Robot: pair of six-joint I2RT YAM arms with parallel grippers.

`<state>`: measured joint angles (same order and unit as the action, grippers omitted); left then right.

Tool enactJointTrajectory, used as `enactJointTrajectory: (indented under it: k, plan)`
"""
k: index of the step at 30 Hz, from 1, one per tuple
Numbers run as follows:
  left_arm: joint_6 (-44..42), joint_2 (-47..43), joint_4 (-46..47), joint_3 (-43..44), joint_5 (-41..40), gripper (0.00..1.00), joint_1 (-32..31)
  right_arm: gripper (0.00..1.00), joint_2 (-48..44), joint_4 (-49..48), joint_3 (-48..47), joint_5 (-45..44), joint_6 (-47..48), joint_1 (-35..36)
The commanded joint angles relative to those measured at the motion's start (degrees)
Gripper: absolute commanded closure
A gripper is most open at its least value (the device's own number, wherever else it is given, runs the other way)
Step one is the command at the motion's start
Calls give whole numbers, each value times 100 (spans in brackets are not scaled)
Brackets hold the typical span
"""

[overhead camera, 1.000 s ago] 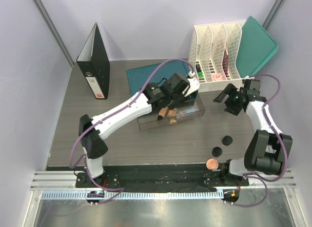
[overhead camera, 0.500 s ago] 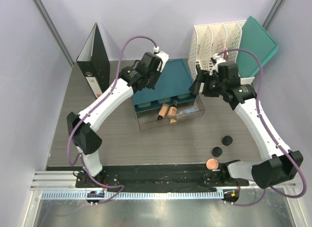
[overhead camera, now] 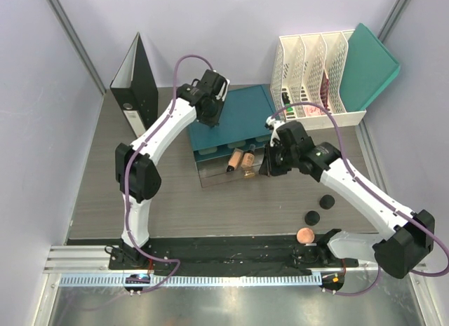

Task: Organize the makeup

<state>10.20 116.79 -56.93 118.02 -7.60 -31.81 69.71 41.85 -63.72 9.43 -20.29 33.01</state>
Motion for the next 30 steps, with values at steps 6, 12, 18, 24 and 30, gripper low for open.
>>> enactJointTrajectory:
  k: [6,12,18,24,30]
  plan:
    - [413,370,-574,477,698,100,167,99,-134,-712,659,-292,-185,311]
    - [527,423,-627,477,961,100,175,99,174,-1266,879,-916,-273,399]
    - [492,388,-671,398,970,100,175,99,552,-1644,581,-2093,-238,408]
    - [457,309,-653,231,1032,100,184,99,1140,-2127,63,-2436,104,407]
    - [448,283,-697,134,1102,100,184,99,1930,-2461,-535,-2516,193,407]
